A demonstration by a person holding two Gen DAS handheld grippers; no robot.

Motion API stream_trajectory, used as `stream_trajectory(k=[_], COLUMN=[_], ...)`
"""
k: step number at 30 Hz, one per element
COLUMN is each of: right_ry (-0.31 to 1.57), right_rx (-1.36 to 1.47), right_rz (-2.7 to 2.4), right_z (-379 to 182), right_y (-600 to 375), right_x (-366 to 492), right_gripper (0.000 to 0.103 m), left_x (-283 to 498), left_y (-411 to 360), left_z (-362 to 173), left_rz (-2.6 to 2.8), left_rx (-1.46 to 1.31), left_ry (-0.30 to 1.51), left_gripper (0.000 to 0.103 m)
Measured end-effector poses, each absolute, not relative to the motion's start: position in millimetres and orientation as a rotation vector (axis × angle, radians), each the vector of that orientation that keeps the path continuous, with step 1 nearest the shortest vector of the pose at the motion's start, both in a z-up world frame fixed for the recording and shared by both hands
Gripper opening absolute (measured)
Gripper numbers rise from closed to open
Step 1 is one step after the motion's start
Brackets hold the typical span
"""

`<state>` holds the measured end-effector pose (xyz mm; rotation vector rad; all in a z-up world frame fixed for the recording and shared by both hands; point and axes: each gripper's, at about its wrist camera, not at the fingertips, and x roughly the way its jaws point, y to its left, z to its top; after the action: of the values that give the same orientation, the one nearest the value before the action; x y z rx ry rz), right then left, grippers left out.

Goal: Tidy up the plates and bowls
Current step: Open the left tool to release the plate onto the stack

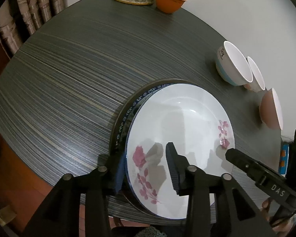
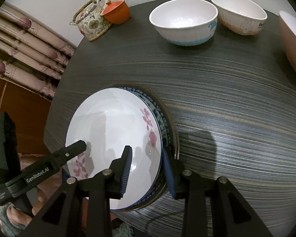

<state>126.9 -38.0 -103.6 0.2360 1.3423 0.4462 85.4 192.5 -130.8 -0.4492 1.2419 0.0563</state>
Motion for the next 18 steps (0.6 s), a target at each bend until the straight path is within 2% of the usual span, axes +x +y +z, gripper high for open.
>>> stream_trajectory(k=[8, 13, 18], right_ry=[1.306, 1.286, 1.250], right_rx=[0.259, 0.279, 0.210], right_rz=[0.461, 0.459, 0.443], right_z=[-92.6, -89.0, -83.9], right_y=[-50.1, -62.1, -74.0], right_x=[126.5, 120.6, 111.7], right_gripper=[0.033, 0.033, 0.033], left_x=[84.2, 83.3, 80.2], left_y=[185.8, 184.0, 172.9], left_z=[-122.3, -109.9, -96.4], left_rz=[0.077, 0.103, 0.146], left_rx=[-0.404, -0.391, -0.333], left_ry=[1.208, 1.166, 1.116], left_gripper=[0.054, 0.055, 0.061])
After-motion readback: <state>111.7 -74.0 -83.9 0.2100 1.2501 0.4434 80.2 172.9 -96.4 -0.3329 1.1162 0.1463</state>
